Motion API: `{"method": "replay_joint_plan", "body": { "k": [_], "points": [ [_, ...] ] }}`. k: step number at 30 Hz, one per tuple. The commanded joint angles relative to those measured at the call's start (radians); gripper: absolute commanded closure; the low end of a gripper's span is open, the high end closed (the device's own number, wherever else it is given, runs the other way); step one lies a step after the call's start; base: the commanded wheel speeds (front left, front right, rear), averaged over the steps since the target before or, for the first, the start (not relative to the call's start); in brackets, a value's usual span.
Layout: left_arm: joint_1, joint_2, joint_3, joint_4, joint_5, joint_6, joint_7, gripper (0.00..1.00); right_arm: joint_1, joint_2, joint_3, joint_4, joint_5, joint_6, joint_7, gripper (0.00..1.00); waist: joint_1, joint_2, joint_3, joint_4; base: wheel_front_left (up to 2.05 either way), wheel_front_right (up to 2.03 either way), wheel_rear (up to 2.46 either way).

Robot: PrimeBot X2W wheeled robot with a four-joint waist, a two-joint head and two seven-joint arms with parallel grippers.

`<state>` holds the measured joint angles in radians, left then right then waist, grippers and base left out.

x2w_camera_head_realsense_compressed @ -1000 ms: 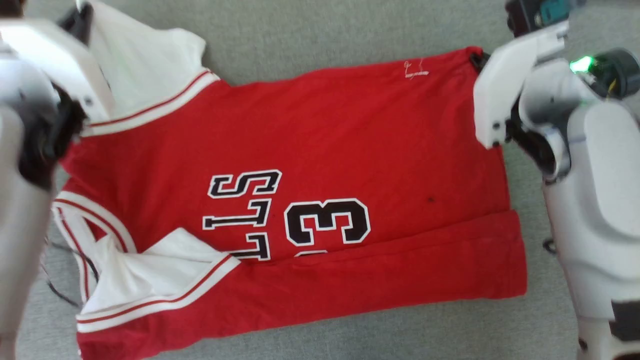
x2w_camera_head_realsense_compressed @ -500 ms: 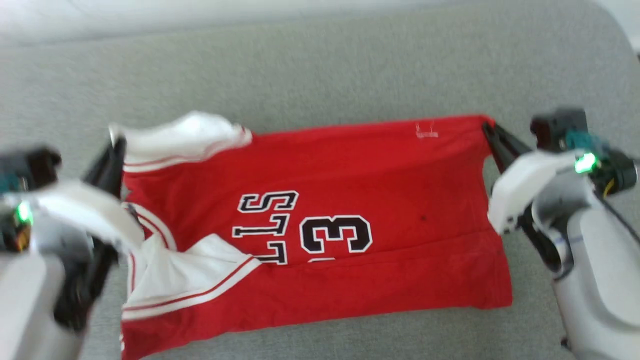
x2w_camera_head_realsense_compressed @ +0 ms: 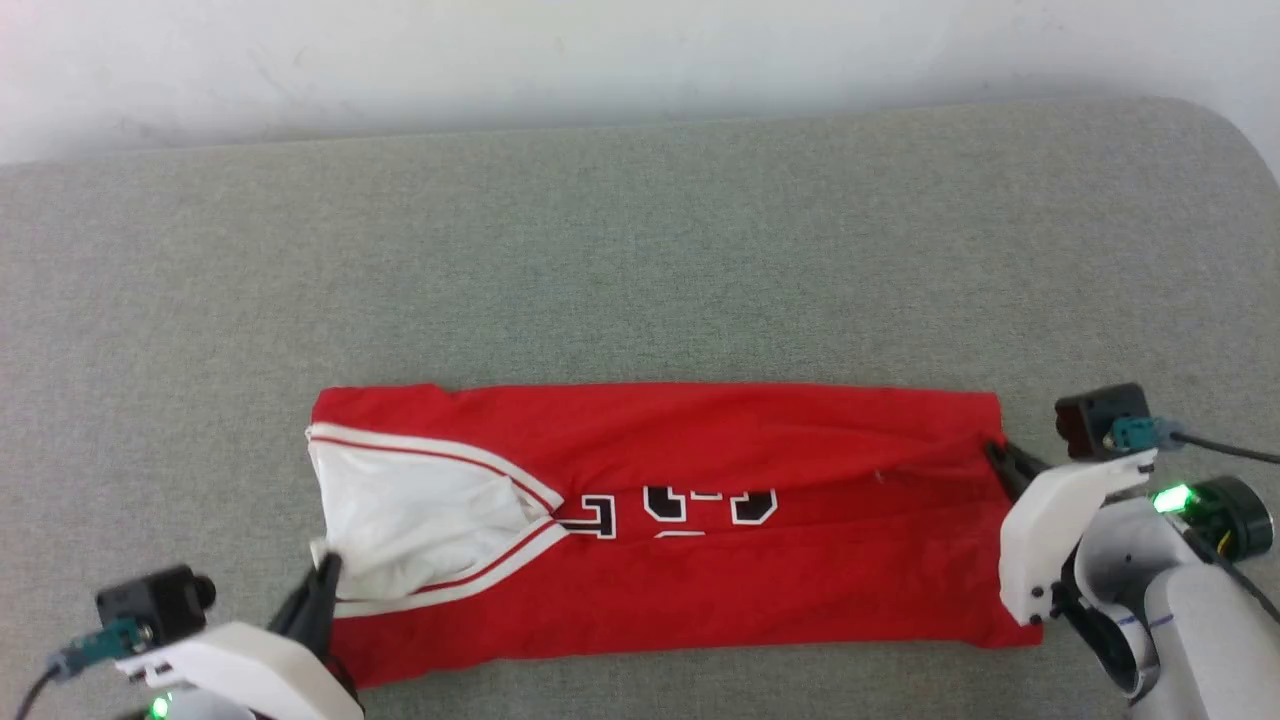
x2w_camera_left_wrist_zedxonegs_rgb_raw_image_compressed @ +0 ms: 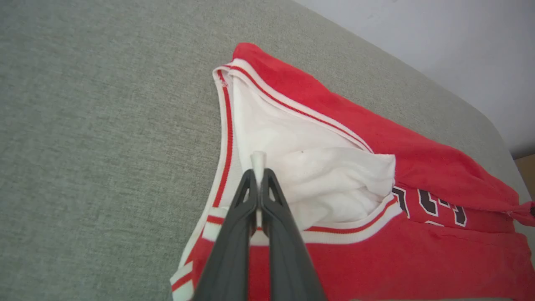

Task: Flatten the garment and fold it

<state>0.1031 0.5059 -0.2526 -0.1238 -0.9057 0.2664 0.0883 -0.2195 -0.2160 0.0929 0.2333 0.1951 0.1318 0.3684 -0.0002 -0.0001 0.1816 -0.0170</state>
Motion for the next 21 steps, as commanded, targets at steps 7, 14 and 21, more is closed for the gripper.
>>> {"method": "replay_joint_plan", "body": {
  "k": [7,14,21],
  "points": [
    [0.03,-0.028,-0.021,0.076,-0.018,-0.022,-0.023,1.0,0.037,-0.022,0.04,0.006,-0.013,-0.001,0.111,1.0,0.0002,0.0001,0.018,0.013,0.0,0.0,0.0],
    [-0.016,-0.047,-0.05,0.17,0.002,-0.046,-0.039,0.65,0.029,0.002,0.035,0.034,-0.018,-0.001,0.189,1.0,0.0002,0.0001,0.027,0.021,0.0,0.0,0.0],
    [-0.043,-0.071,-0.07,0.203,0.032,-0.066,-0.096,0.0,0.079,0.054,-0.028,-0.023,0.013,-0.001,0.235,0.0,0.0002,0.0001,-0.015,0.033,0.0,0.0,0.0]
  ]
}}
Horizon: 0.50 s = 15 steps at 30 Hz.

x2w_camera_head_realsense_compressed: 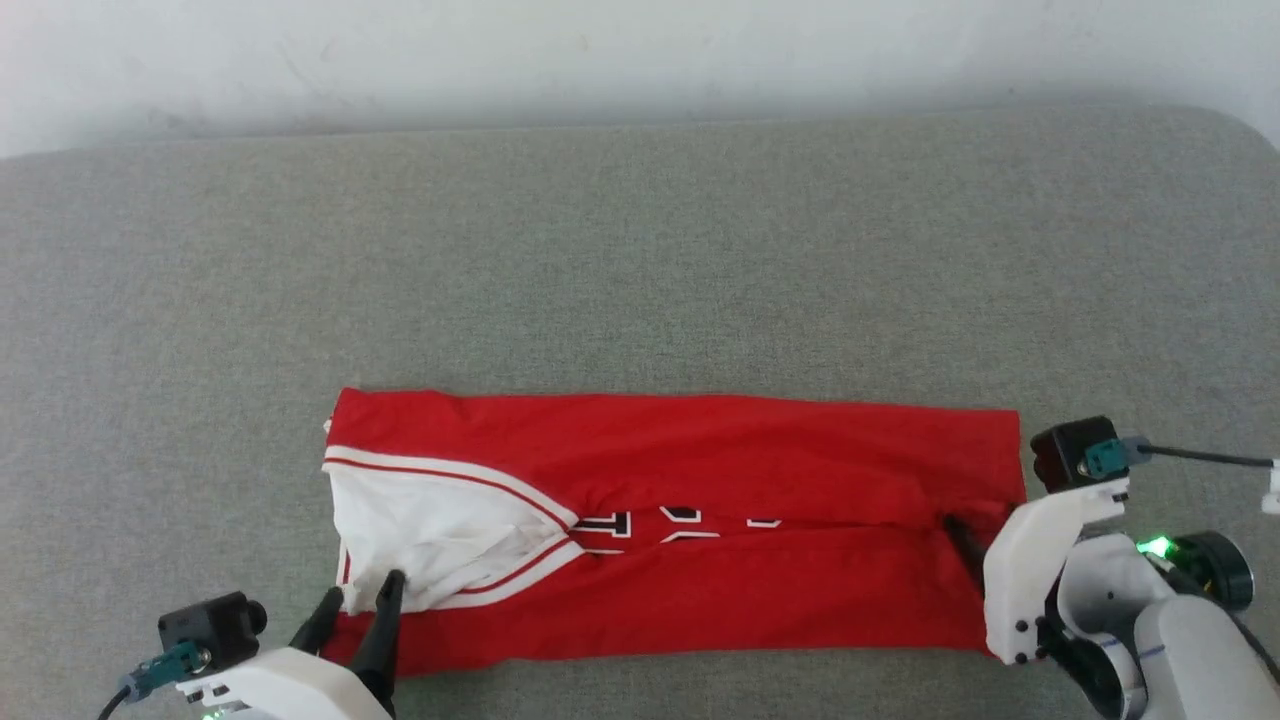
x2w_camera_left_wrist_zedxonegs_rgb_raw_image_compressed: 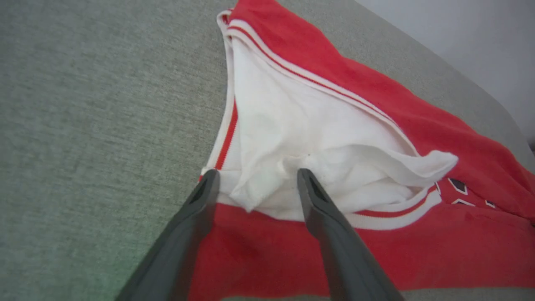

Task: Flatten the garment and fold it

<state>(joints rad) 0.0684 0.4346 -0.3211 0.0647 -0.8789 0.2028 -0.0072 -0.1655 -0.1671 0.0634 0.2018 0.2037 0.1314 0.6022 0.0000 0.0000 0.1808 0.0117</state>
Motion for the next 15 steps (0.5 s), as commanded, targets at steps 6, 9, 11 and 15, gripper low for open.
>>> {"method": "replay_joint_plan", "body": {
  "k": [6,9,11,15],
  "points": [
    [-0.031,-0.006,0.005,0.003,0.093,-0.024,-0.166,0.0,0.114,0.074,-0.083,-0.121,0.001,-0.001,-0.072,0.0,0.0,0.0,-0.058,0.01,0.0,0.0,0.0],
    [-0.059,-0.008,0.01,0.0,0.153,-0.016,-0.22,0.0,0.149,0.101,-0.122,-0.182,-0.011,-0.001,-0.145,0.0,0.0,0.0,-0.075,0.013,0.0,0.0,0.0],
    [-0.083,-0.013,0.017,-0.004,0.199,-0.009,-0.239,0.0,0.166,0.111,-0.148,-0.208,-0.01,-0.001,-0.198,0.0,0.0,0.0,-0.082,0.014,0.0,0.0,0.0],
    [-0.129,-0.029,0.032,-0.016,0.289,-0.005,-0.253,0.0,0.18,0.116,-0.184,-0.218,0.059,-0.001,-0.293,0.0,0.0,0.0,-0.094,0.014,0.0,0.0,0.0]
  ]
}}
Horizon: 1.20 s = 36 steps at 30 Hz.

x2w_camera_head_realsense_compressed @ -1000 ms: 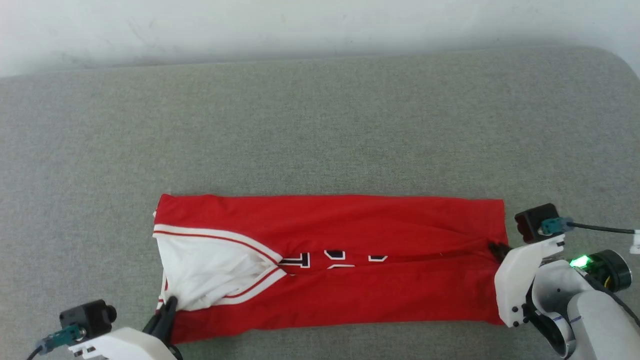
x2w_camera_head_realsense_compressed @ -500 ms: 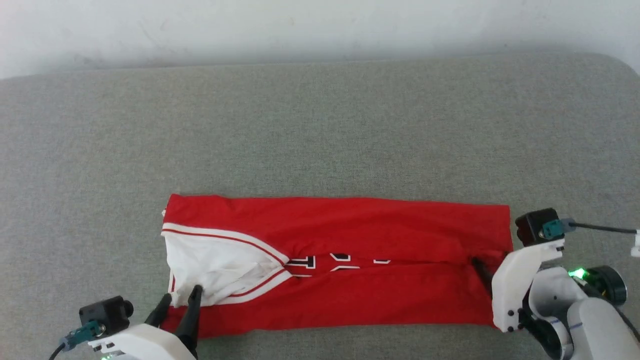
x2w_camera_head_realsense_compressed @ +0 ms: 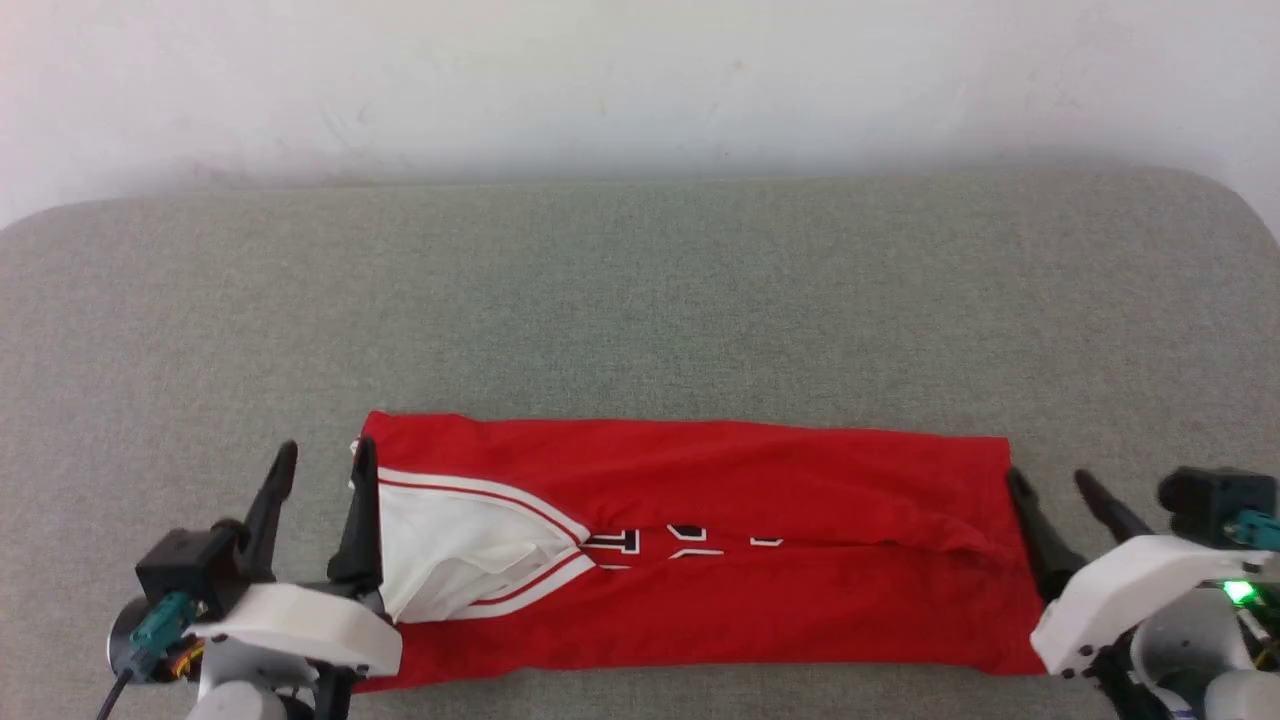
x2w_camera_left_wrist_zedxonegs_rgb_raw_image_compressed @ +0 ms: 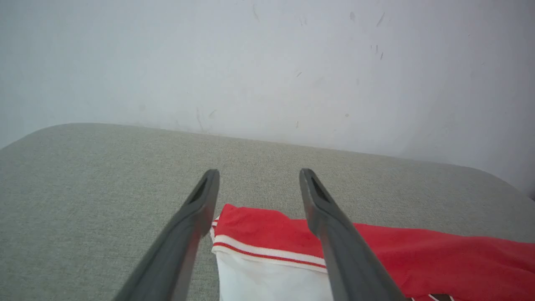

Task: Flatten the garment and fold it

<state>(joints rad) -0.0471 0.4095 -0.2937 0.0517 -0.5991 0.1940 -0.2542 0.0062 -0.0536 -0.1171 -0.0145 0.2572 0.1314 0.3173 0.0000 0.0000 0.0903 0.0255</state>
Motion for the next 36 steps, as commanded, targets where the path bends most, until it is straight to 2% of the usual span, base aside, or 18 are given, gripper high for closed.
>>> {"method": "replay_joint_plan", "body": {
  "k": [1,8,14,22,30,31,32,33,34,35,36],
  "points": [
    [-0.023,-0.01,0.013,-0.005,0.029,0.004,-0.006,0.0,0.007,0.003,-0.014,0.003,0.022,-0.001,-0.031,0.0,0.0,0.0,-0.006,0.0,0.0,0.0,0.0],
    [-0.074,-0.082,0.1,0.005,0.159,-0.023,-0.007,0.0,-0.046,0.003,-0.063,0.099,0.066,-0.001,-0.146,0.0,0.0,0.0,-0.015,-0.01,0.0,0.0,0.0],
    [-0.087,-0.128,0.169,0.034,0.233,-0.051,-0.007,0.0,-0.1,0.003,-0.08,0.239,0.064,-0.001,-0.122,0.0,0.0,0.0,-0.014,-0.016,0.0,0.0,0.0],
    [-0.082,-0.184,0.244,0.087,0.304,-0.098,-0.007,0.0,-0.192,0.003,-0.052,0.443,0.039,-0.001,0.037,0.0,0.0,0.0,-0.011,-0.022,0.0,0.0,0.0],
    [-0.094,-0.219,0.293,0.123,0.343,-0.145,-0.008,0.0,-0.237,0.003,0.016,0.534,0.022,-0.001,0.216,0.0,0.0,0.0,-0.005,-0.022,0.0,0.0,0.0],
    [-0.096,-0.223,0.299,0.127,0.347,-0.15,-0.008,0.0,-0.237,0.003,0.023,0.54,0.021,-0.001,0.241,0.21,0.0,0.0,-0.005,-0.022,0.0,0.0,0.0],
    [-0.097,-0.227,0.304,0.132,0.351,-0.155,-0.008,0.0,-0.235,0.003,0.029,0.542,0.025,-0.001,0.264,0.56,0.0,0.0,-0.005,-0.021,0.0,0.0,0.0],
    [-0.099,-0.231,0.309,0.135,0.354,-0.16,-0.008,0.0,-0.233,0.003,0.035,0.541,0.032,-0.001,0.283,0.76,0.0,0.0,-0.004,-0.021,0.0,0.0,0.0],
    [-0.1,-0.234,0.315,0.139,0.357,-0.165,-0.008,0.0,-0.231,0.003,0.037,0.535,0.032,-0.001,0.294,0.92,0.0,0.0,-0.004,-0.021,0.0,0.0,0.0],
    [-0.101,-0.237,0.32,0.142,0.361,-0.169,-0.008,0.0,-0.23,0.003,0.034,0.523,0.024,-0.001,0.292,1.0,0.0,0.0,-0.003,-0.022,0.0,0.0,0.0],
    [-0.102,-0.24,0.326,0.145,0.364,-0.173,-0.008,0.0,-0.23,0.003,0.026,0.51,0.014,-0.001,0.283,1.0,0.0,0.0,-0.002,-0.023,0.0,0.0,0.0]
  ]
}}
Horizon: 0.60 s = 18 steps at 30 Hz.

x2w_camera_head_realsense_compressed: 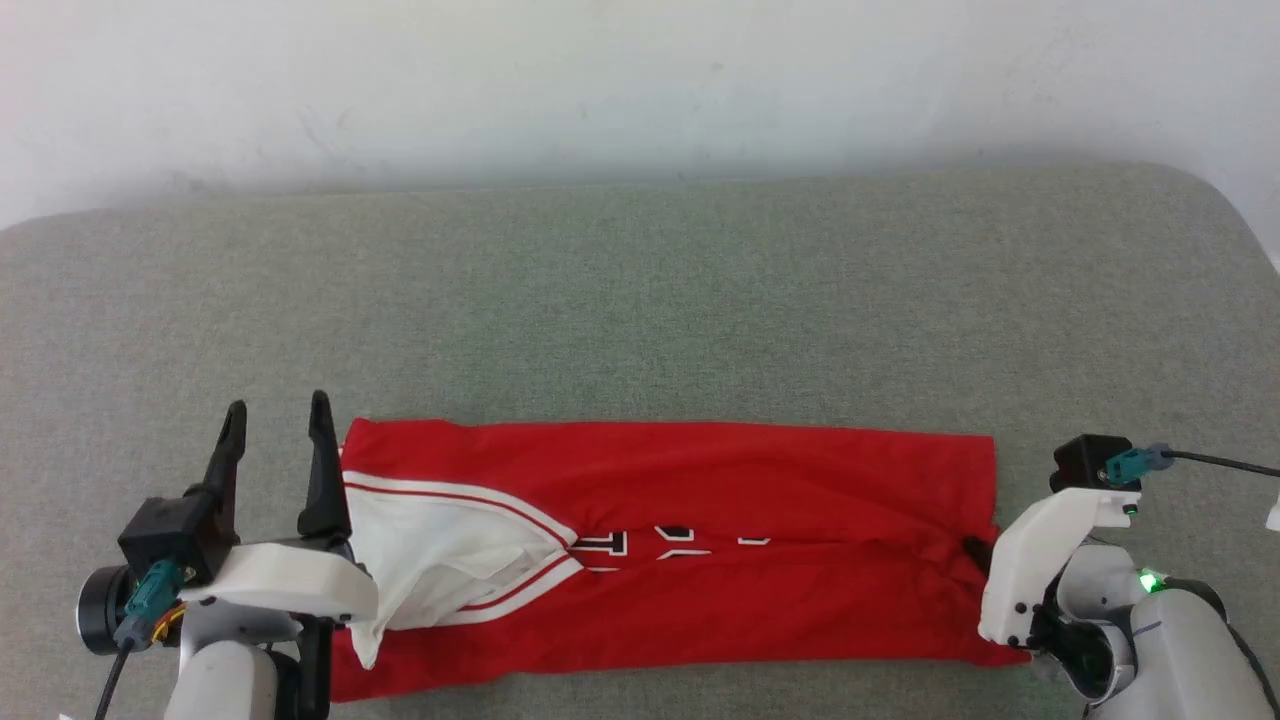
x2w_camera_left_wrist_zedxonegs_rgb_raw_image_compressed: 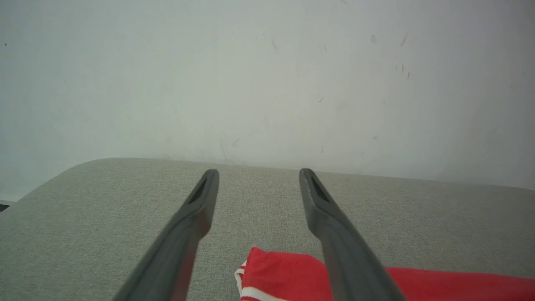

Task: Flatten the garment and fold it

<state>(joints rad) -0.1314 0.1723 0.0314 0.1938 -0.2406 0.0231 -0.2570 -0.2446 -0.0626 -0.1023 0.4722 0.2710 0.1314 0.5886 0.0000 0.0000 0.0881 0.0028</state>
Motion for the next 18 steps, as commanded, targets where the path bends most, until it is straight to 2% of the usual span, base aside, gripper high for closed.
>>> {"method": "replay_joint_plan", "body": {
  "k": [1,6,14,18],
  "points": [
    [-0.018,-0.006,0.006,0.006,0.008,-0.006,-0.005,0.0,0.022,0.012,-0.001,0.012,-0.01,-0.001,0.003,1.0,0.0,0.0,0.001,-0.001,0.0,0.0,0.0],
    [-0.02,-0.021,0.029,0.02,0.02,-0.025,-0.005,0.0,0.034,0.012,-0.078,-0.04,-0.105,-0.001,-0.028,1.0,0.0,0.0,-0.001,-0.006,0.0,0.0,0.0],
    [-0.02,-0.041,0.056,0.028,0.04,-0.052,-0.005,0.0,0.062,0.012,-0.298,-0.149,-0.352,-0.001,-0.065,1.0,0.0,0.0,0.003,-0.005,0.0,0.0,0.0],
    [-0.022,-0.049,0.067,0.031,0.049,-0.062,-0.005,0.0,0.067,0.012,-0.363,-0.177,-0.42,-0.001,-0.086,1.0,0.0,0.0,0.006,-0.001,0.0,0.0,0.0]
  ]
}}
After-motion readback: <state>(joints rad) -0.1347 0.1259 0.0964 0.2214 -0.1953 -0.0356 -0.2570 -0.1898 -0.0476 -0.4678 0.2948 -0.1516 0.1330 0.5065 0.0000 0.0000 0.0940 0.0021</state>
